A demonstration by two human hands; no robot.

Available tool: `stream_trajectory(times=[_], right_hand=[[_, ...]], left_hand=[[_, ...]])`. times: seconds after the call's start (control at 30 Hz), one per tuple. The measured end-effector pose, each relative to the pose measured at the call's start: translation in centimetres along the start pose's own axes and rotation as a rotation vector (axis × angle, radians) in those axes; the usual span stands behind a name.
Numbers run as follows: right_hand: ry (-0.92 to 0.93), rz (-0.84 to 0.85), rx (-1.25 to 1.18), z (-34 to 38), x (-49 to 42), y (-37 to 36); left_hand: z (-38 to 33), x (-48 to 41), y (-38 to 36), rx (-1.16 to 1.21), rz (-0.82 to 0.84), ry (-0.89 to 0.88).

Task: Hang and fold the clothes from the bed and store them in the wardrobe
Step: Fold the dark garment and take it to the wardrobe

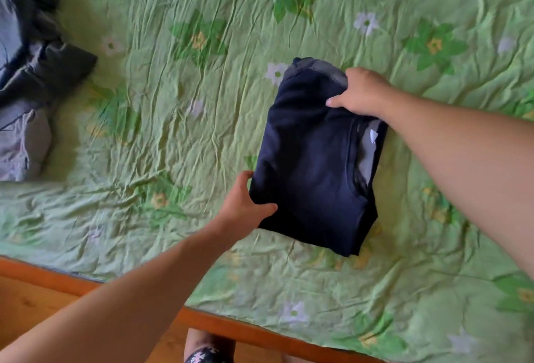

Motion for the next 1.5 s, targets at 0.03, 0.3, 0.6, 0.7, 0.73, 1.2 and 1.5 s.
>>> stream_trajectory(times=[0.03, 0.3, 0.6, 0.7, 0.73, 1.2, 1.5], right_hand=[[-0.051, 0.053, -0.094, -0.8, 0.1, 0.0], [-0.378, 0.305, -0.799, -4.9, 7.9, -5.3], [0.175, -0.456, 0.181, 5.9, 11.5, -5.6], [0.286, -0.364, 0.309, 7.3, 10.0, -8.0], [0.261, -0.33, 0.328, 6.8, 9.2, -8.6], [-0.129, -0.28, -0.772, -2.2, 8.8, -6.5], [-0.01, 0.098, -0.909, 1.1, 10.9, -2.9]], left_hand=[[-0.3, -0.7, 1.6, -0.016, 0.005, 0.006], [-8.3, -10.6, 18.3, 0.035, -0.157, -0.091], [-8.8, -7.9, 11.6, -0.878, -0.321, -0.586], [-7.0, -7.9, 8.4, -1.173, -0.264, -0.792], [-5.8, -8.5, 8.1, -1.197, -0.248, -0.763], [-3.8, -8.4, 14.2, -0.081, -0.318, -0.249], [-8.1, -4.5, 13.0, -0.141, -0.13, -0.199]])
Point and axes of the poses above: each hand's wrist, its own x-axis away from the middle knuckle, its own y-axis out of the back of the hand, z = x × y, the point moved 8 cm from there along -x, towards the middle knuckle
